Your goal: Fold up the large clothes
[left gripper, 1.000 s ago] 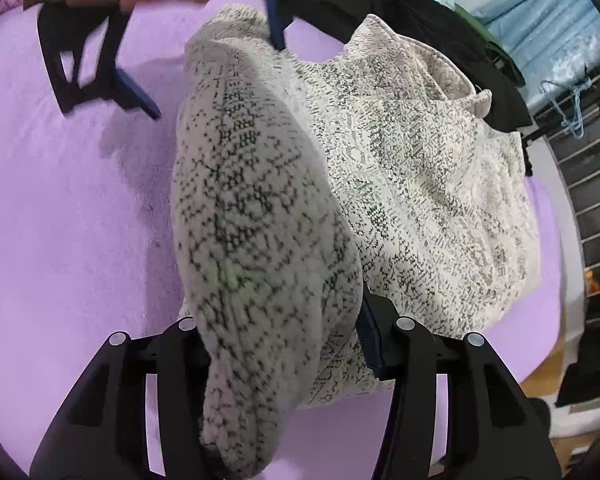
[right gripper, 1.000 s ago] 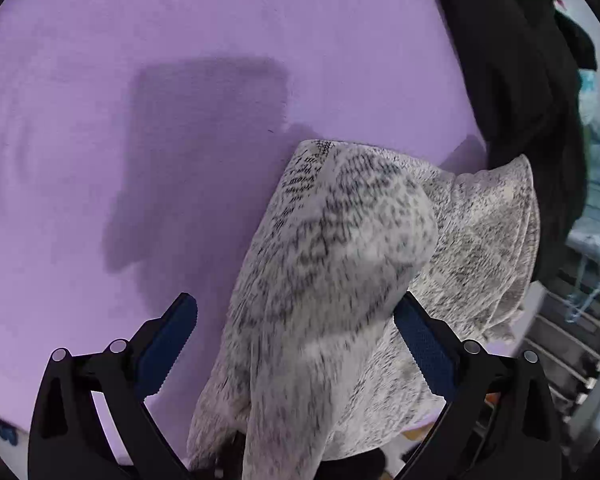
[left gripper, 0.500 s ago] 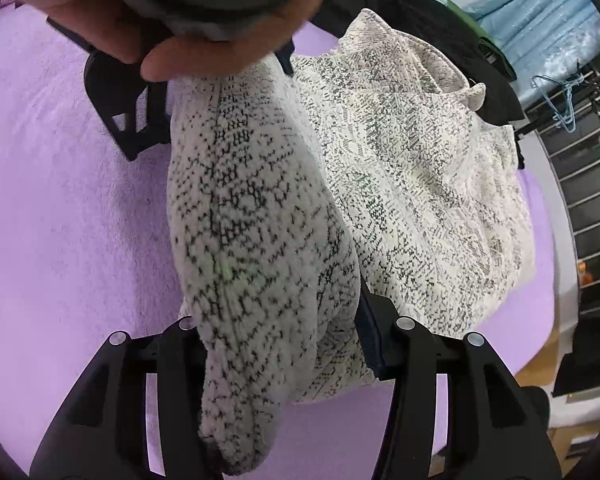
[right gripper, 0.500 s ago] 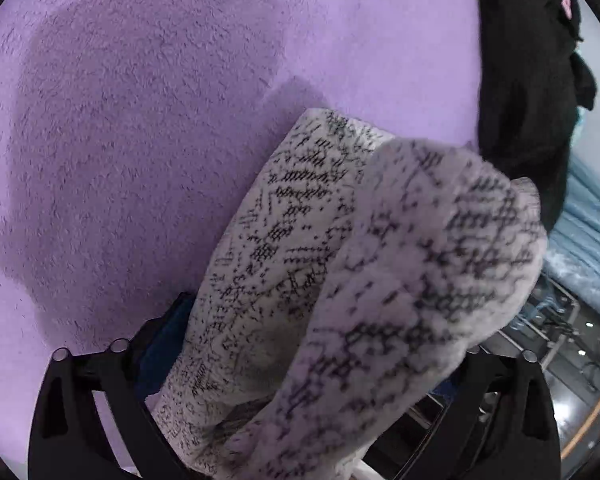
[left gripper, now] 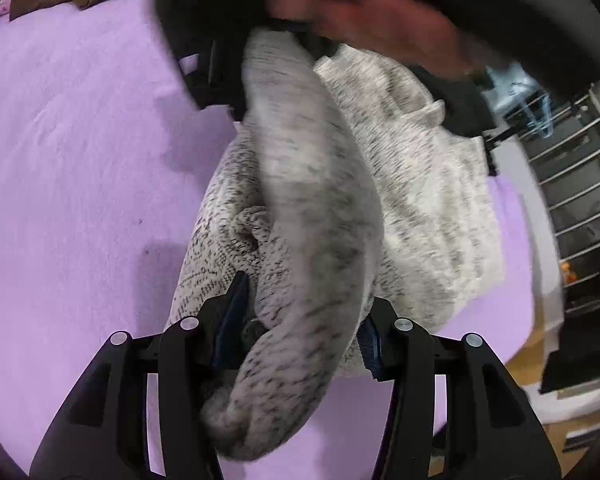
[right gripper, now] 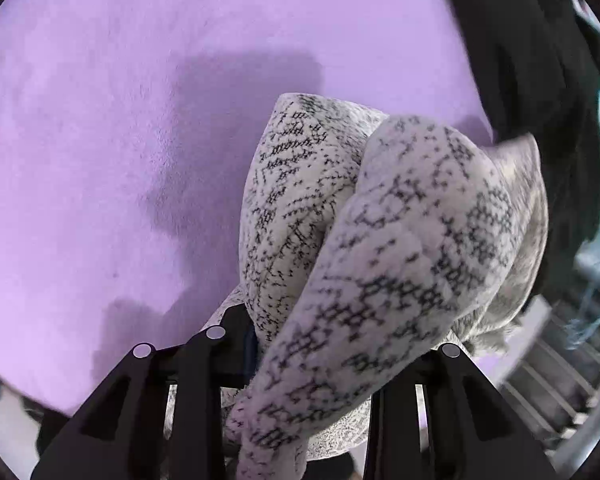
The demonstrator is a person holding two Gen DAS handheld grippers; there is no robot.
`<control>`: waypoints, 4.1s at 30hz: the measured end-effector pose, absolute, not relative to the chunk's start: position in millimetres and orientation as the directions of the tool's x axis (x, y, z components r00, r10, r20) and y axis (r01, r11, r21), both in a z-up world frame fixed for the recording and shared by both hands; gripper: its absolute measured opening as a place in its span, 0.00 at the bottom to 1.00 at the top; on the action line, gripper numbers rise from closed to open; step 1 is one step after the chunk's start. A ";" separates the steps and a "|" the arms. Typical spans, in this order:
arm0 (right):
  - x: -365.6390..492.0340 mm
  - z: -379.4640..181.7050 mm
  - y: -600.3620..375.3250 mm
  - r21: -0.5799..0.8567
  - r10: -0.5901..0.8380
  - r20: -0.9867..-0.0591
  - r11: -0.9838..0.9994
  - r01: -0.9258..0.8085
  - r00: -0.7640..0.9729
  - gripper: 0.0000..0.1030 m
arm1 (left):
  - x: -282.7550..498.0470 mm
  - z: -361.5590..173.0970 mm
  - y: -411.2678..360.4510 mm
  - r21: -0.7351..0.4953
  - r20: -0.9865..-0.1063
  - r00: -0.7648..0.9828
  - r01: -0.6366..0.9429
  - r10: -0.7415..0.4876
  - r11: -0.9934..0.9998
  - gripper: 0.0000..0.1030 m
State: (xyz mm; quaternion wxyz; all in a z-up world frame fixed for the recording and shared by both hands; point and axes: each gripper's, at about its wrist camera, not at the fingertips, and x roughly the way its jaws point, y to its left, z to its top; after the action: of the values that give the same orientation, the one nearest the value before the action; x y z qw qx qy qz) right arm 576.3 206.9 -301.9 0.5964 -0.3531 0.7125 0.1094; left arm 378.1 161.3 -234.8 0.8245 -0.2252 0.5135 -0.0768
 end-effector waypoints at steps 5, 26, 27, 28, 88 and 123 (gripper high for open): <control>588.4 -262.8 139.6 -0.095 -0.169 -0.983 0.811 -0.577 -0.076 0.27 | 364.4 -203.3 176.0 -0.601 -0.705 0.497 -0.038 -0.507 0.798 0.45; 596.4 -175.9 -39.2 0.323 0.335 -0.940 0.814 -0.483 -0.064 0.25 | 407.1 -253.0 187.5 -0.825 -0.494 0.533 -0.040 -0.687 0.563 0.61; 600.6 -173.4 -56.4 0.355 0.367 -0.928 0.809 -0.469 -0.069 0.24 | 408.8 -248.2 181.2 -0.826 -0.488 0.534 -0.026 -0.690 0.563 0.61; 603.1 -172.0 -65.5 0.378 0.391 -0.918 0.807 -0.454 -0.069 0.24 | 411.1 -240.2 169.7 -0.827 -0.478 0.533 -0.004 -0.699 0.562 0.61; 666.8 -292.2 -127.7 0.165 0.155 -0.986 0.963 -0.211 -0.066 0.90 | 423.3 -223.3 -189.3 0.102 -0.736 0.677 0.121 -0.007 0.987 0.61; 525.9 -281.5 -315.0 0.552 0.605 -0.786 0.779 -0.298 0.128 0.94 | 441.7 -228.5 25.2 -0.693 -0.619 0.508 0.005 -0.599 0.721 0.94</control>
State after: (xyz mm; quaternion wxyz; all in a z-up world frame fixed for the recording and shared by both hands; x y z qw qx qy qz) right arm 525.9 -315.0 -281.5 0.7395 0.1312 0.5854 0.3053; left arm 441.7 25.2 -228.5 0.8058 -0.3233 0.4594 -0.1874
